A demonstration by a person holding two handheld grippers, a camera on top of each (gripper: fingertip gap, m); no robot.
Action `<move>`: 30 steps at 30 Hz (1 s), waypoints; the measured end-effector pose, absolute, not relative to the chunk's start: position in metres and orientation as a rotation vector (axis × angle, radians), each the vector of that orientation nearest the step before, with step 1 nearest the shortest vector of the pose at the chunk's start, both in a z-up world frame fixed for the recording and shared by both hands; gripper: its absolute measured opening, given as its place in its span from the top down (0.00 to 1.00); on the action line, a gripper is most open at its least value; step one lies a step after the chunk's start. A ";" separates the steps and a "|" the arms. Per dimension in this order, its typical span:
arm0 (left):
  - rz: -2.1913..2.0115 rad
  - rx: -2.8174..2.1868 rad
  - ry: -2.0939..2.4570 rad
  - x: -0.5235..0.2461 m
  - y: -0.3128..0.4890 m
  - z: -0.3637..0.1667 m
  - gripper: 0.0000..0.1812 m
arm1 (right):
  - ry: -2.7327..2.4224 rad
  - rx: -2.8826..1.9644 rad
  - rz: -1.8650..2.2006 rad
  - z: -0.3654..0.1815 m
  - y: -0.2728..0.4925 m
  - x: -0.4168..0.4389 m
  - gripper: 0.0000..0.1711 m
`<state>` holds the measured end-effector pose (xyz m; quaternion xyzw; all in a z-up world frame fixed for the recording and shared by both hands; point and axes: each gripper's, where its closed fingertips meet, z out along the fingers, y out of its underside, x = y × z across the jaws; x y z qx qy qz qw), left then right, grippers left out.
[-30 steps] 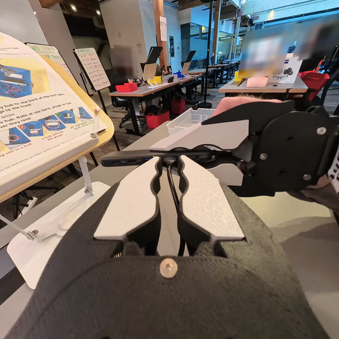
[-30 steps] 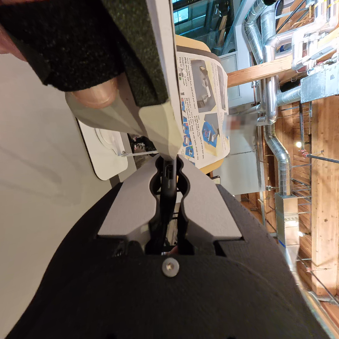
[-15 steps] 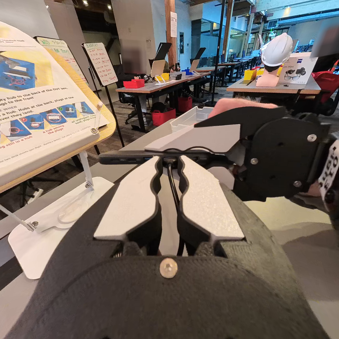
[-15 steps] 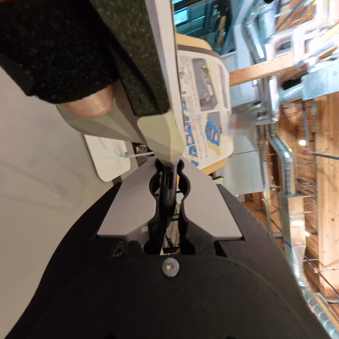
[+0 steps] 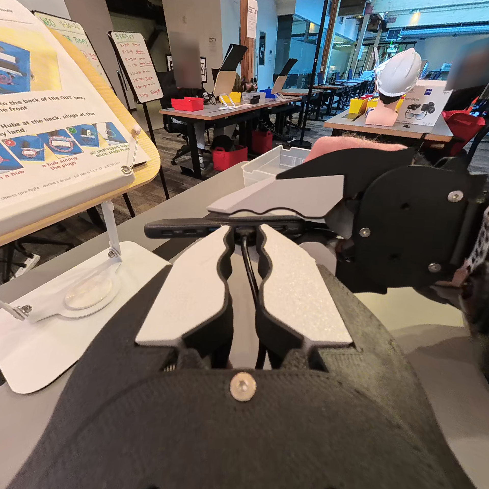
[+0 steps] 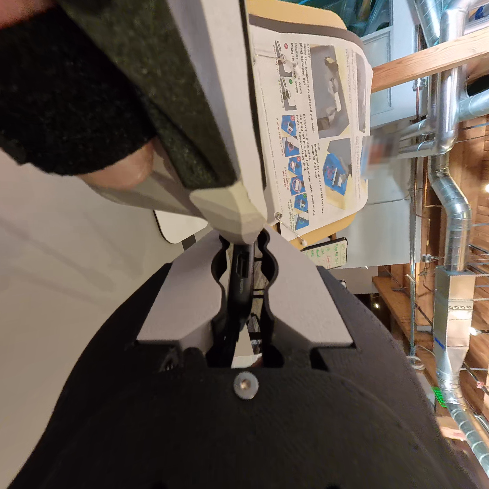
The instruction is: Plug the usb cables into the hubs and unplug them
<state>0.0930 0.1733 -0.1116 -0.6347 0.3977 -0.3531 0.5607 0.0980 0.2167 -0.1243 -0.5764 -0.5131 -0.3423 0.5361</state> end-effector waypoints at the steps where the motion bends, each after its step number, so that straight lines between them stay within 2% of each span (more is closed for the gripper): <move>1: -0.832 -1.500 0.937 0.093 0.173 -0.112 0.92 | -1.229 -1.379 -0.825 -0.126 0.217 0.099 0.92; 5: -0.832 -1.505 0.937 0.094 0.173 -0.114 0.92 | -1.233 -1.397 -0.823 -0.127 0.216 0.099 0.94; 17: -0.798 -1.485 0.921 0.093 0.174 -0.111 0.92 | -1.212 -1.418 -0.743 -0.127 0.217 0.098 0.94; 18: -0.775 -1.475 0.911 0.092 0.176 -0.110 0.92 | -1.217 -1.452 -0.736 -0.129 0.218 0.101 0.90; 19: -0.767 -1.469 0.893 0.090 0.179 -0.108 0.92 | -1.227 -1.499 -0.697 -0.133 0.218 0.104 0.80; 20: -0.765 -1.474 0.876 0.088 0.182 -0.108 0.92 | -1.237 -1.540 -0.636 -0.135 0.216 0.105 0.75; 23: -0.716 -1.464 0.840 0.080 0.192 -0.105 0.92 | -1.263 -1.653 -0.563 -0.137 0.210 0.122 0.66; 26: -0.669 -1.452 0.836 0.077 0.197 -0.105 0.92 | -1.165 -1.768 -0.188 -0.128 0.197 0.121 0.67; 28: -0.615 -1.427 0.838 0.076 0.199 -0.103 0.92 | -1.117 -1.841 0.060 -0.124 0.191 0.117 0.71; 30: -0.585 -1.408 0.838 0.076 0.199 -0.103 0.92 | -1.130 -1.915 0.220 -0.129 0.189 0.112 0.65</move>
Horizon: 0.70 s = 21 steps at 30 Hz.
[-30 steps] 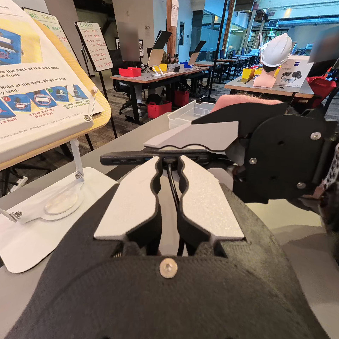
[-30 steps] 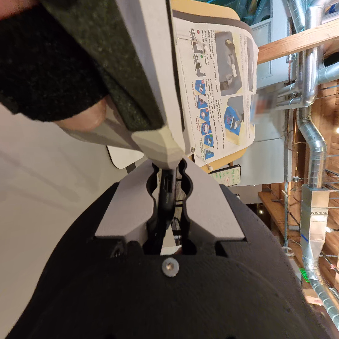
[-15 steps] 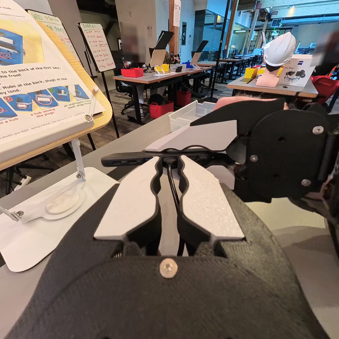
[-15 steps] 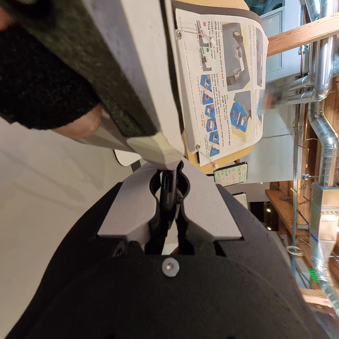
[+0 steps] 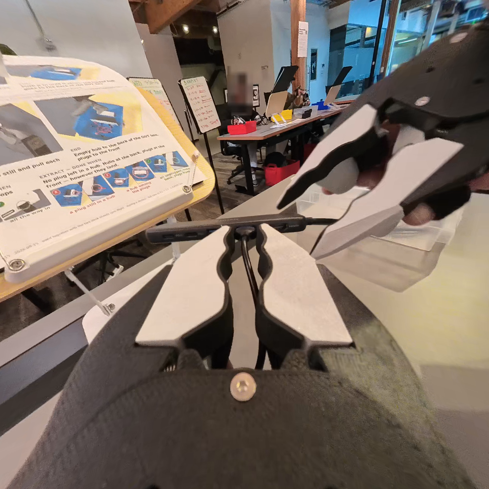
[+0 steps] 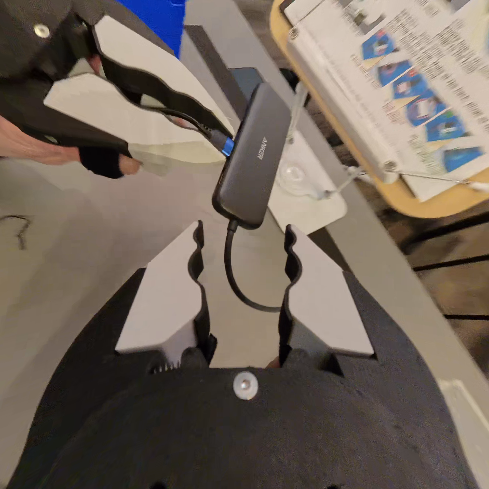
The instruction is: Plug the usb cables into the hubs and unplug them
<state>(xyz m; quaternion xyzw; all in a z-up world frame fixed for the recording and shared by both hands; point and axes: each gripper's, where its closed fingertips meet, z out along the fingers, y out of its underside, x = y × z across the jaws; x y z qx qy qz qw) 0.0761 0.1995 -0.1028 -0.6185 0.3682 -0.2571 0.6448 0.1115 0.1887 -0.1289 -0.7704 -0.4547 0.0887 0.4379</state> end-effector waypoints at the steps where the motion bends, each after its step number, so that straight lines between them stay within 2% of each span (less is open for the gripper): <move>1: -0.579 -1.406 0.840 0.077 0.199 -0.103 0.92 | -1.139 -1.946 0.303 -0.131 0.189 0.107 0.65; 3: -0.552 -1.395 0.835 0.076 0.199 -0.103 0.92 | -1.135 -2.016 0.478 -0.133 0.188 0.096 0.59; 7: -0.469 -1.349 0.852 0.077 0.198 -0.103 0.92 | -1.103 -2.114 0.578 -0.139 0.198 0.085 0.62; 13: -0.379 -1.295 0.846 0.077 0.197 -0.103 0.91 | -1.121 -2.197 0.558 -0.151 0.202 0.079 0.72; 16: -0.385 -1.285 0.833 0.077 0.195 -0.103 0.92 | -1.139 -2.205 0.556 -0.155 0.201 0.077 0.68; 21: -0.375 -1.273 0.824 0.076 0.196 -0.103 0.92 | -1.129 -2.175 0.527 -0.156 0.206 0.075 0.69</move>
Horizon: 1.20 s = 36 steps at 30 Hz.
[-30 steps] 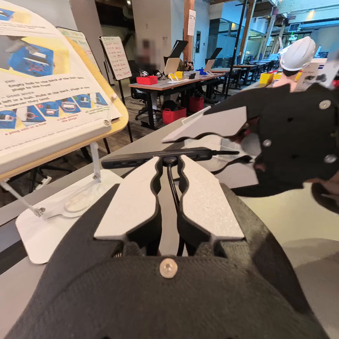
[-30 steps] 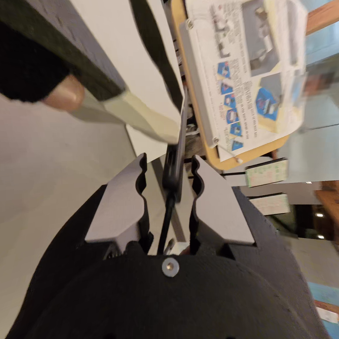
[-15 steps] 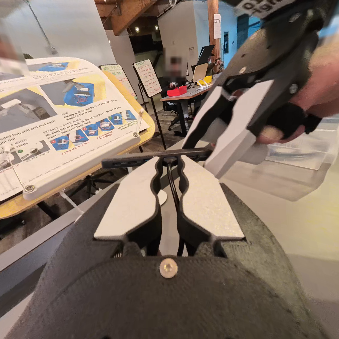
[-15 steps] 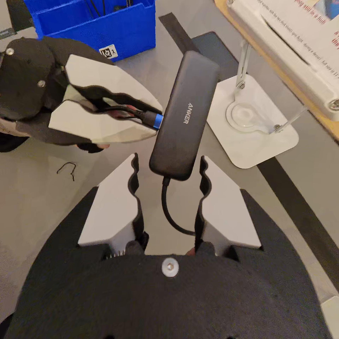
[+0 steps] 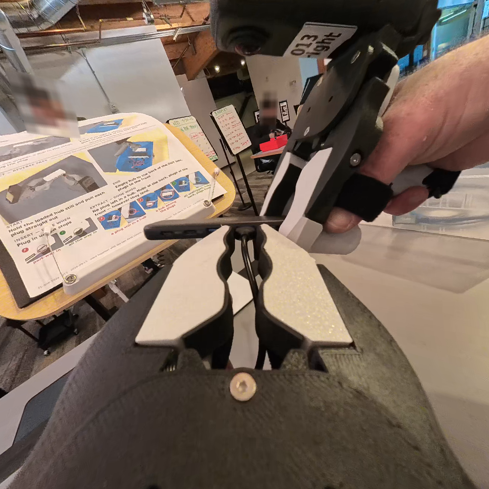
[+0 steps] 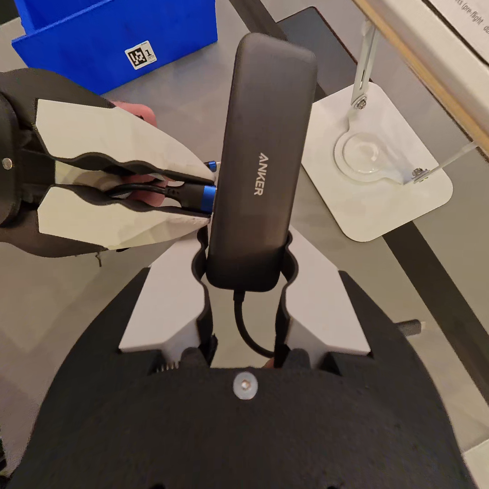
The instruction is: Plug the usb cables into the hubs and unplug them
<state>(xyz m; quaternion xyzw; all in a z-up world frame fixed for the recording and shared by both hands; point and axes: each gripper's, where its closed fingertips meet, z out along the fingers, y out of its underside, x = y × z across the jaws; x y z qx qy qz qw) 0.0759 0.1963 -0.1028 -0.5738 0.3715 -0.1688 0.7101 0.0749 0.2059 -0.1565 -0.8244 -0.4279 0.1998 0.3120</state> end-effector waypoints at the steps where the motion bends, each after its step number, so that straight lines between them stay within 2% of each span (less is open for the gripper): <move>1: -0.367 -1.268 0.827 0.076 0.196 -0.103 0.92 | -1.136 -2.175 0.527 -0.157 0.206 0.075 0.69; 14: -0.362 -1.256 0.837 0.079 0.196 -0.102 0.91 | -1.239 -2.168 0.528 -0.158 0.205 0.078 0.70; 18: -0.415 -1.280 0.848 0.080 0.197 -0.105 0.89 | -1.261 -2.168 0.406 -0.162 0.209 0.079 0.70; 23: -0.436 -1.246 0.803 0.074 0.199 -0.104 0.98 | -1.241 -2.115 0.167 -0.155 0.220 0.077 0.69; 31: -0.454 -1.174 0.789 0.066 0.202 -0.097 0.85 | -1.221 -1.996 -0.063 -0.131 0.228 0.086 0.70; 36: -0.438 -1.149 0.815 0.068 0.200 -0.097 0.86 | -1.222 -1.978 -0.063 -0.130 0.226 0.087 0.70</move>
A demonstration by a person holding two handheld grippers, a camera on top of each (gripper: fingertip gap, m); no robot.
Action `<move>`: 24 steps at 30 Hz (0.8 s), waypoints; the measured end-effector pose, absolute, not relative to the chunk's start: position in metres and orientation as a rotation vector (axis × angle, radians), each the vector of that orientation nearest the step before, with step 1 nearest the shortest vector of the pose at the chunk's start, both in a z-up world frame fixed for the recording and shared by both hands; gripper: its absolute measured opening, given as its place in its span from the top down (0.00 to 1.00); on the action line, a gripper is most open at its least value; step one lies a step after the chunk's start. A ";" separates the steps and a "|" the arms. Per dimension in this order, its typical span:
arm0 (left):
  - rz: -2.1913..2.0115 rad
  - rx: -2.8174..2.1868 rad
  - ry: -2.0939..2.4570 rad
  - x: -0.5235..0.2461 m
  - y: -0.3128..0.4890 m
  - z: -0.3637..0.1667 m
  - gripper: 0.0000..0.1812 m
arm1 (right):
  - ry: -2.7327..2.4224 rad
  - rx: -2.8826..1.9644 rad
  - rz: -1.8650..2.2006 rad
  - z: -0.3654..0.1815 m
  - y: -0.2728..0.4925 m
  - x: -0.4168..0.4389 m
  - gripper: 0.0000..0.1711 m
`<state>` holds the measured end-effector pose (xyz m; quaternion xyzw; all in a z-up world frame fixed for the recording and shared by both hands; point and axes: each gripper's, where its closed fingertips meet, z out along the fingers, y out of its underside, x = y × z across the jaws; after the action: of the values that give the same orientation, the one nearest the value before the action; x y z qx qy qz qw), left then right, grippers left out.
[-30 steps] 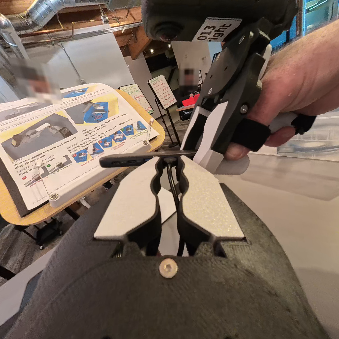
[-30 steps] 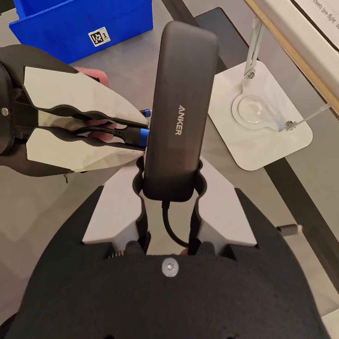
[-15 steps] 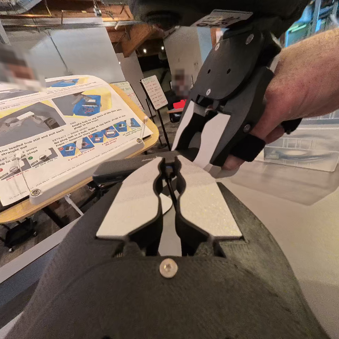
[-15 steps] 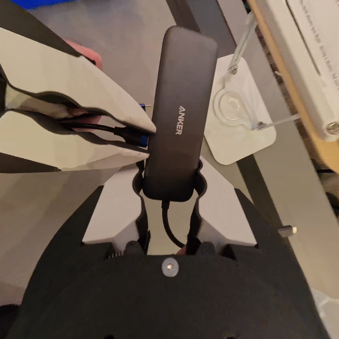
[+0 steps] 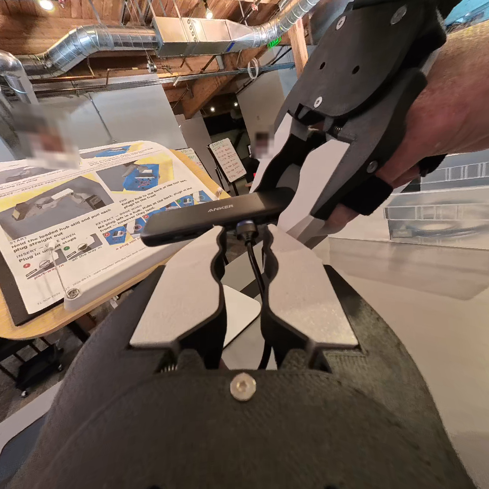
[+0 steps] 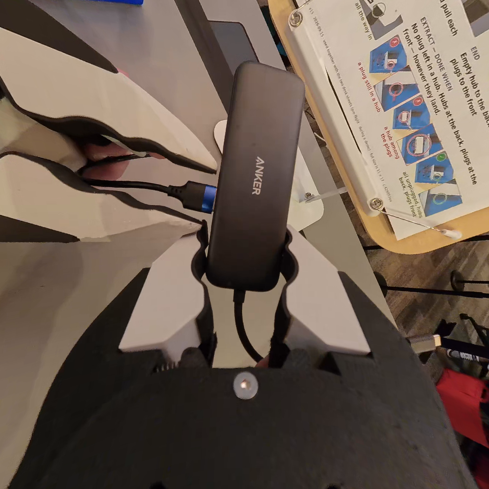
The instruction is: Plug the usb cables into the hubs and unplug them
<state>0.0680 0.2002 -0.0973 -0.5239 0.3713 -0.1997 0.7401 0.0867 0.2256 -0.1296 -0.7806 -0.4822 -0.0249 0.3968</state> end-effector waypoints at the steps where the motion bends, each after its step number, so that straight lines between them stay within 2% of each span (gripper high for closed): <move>1: -0.438 -1.140 0.819 0.068 0.199 -0.097 0.86 | -1.219 -1.977 -0.058 -0.130 0.225 0.087 0.70; 13: -0.475 -1.138 0.830 0.069 0.198 -0.095 0.83 | -1.196 -1.954 0.027 -0.126 0.225 0.087 0.70; 18: -0.480 -1.134 0.837 0.070 0.197 -0.096 0.91 | -1.196 -1.944 0.058 -0.125 0.223 0.084 0.70; 24: -0.454 -1.117 0.803 0.069 0.196 -0.092 0.91 | -1.181 -1.949 0.087 -0.126 0.220 0.078 0.70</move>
<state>0.0685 0.1964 -0.0920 -0.5110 0.3674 -0.2075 0.7489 0.0784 0.2203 -0.1264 -0.7766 -0.4706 0.0349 0.4174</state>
